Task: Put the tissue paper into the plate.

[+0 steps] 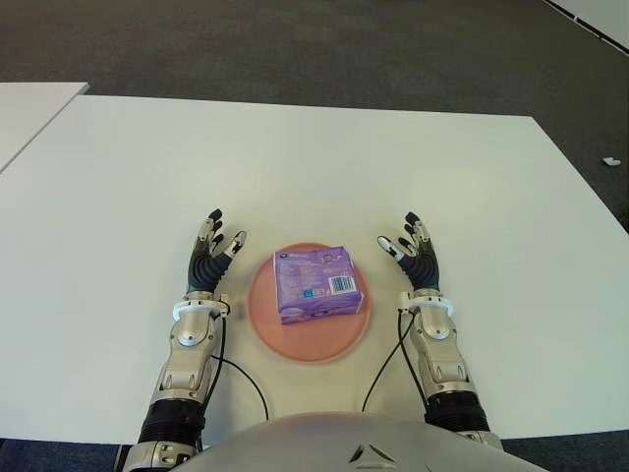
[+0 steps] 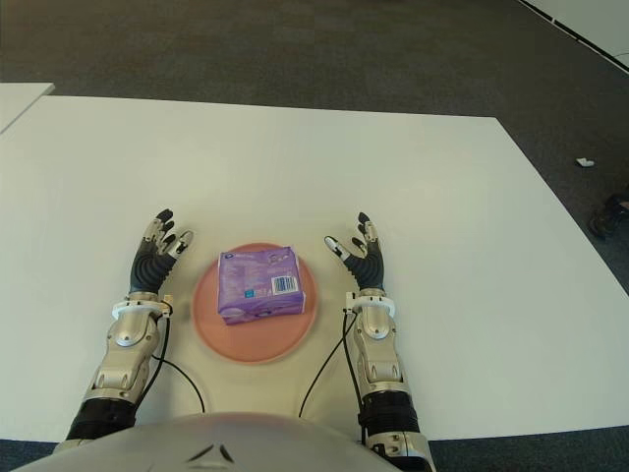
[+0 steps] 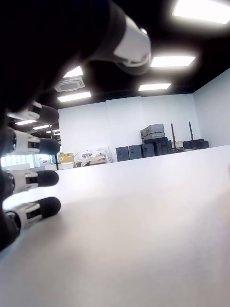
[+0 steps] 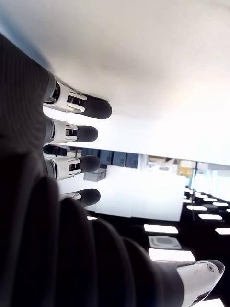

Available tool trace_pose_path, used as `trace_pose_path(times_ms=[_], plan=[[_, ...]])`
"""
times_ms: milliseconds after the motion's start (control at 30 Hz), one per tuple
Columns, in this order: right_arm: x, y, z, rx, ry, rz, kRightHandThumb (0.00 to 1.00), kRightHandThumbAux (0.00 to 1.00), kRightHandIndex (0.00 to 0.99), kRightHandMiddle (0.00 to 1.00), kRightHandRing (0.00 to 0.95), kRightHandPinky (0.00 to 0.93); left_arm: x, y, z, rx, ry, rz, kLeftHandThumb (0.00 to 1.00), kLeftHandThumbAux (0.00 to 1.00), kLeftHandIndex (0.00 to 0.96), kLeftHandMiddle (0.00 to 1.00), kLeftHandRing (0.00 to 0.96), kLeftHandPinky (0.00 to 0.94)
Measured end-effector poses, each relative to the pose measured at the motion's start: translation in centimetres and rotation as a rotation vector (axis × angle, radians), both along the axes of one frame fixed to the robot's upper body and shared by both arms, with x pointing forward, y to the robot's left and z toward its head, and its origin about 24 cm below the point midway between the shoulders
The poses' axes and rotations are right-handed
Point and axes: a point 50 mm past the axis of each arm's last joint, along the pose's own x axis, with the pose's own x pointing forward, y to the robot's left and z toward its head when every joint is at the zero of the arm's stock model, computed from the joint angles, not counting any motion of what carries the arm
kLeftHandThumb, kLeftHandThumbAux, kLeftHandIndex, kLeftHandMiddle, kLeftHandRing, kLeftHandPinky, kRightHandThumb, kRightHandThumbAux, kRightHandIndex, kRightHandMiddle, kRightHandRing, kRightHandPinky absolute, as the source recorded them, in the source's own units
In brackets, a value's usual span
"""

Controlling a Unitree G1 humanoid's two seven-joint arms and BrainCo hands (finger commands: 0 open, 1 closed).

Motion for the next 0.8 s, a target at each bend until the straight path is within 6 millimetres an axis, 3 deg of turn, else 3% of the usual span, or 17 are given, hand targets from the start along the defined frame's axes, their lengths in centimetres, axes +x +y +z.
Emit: trace_pose_path(times_ms=[800], plan=[[0.41, 0.13, 0.13, 0.048, 0.006, 0.014, 0.042, 0.653, 0.000, 0.000, 0.000, 0.000, 0.00, 0.05, 0.00, 0.002, 0.001, -0.005, 0.000, 0.544, 0.000, 0.000, 0.000, 0.000]])
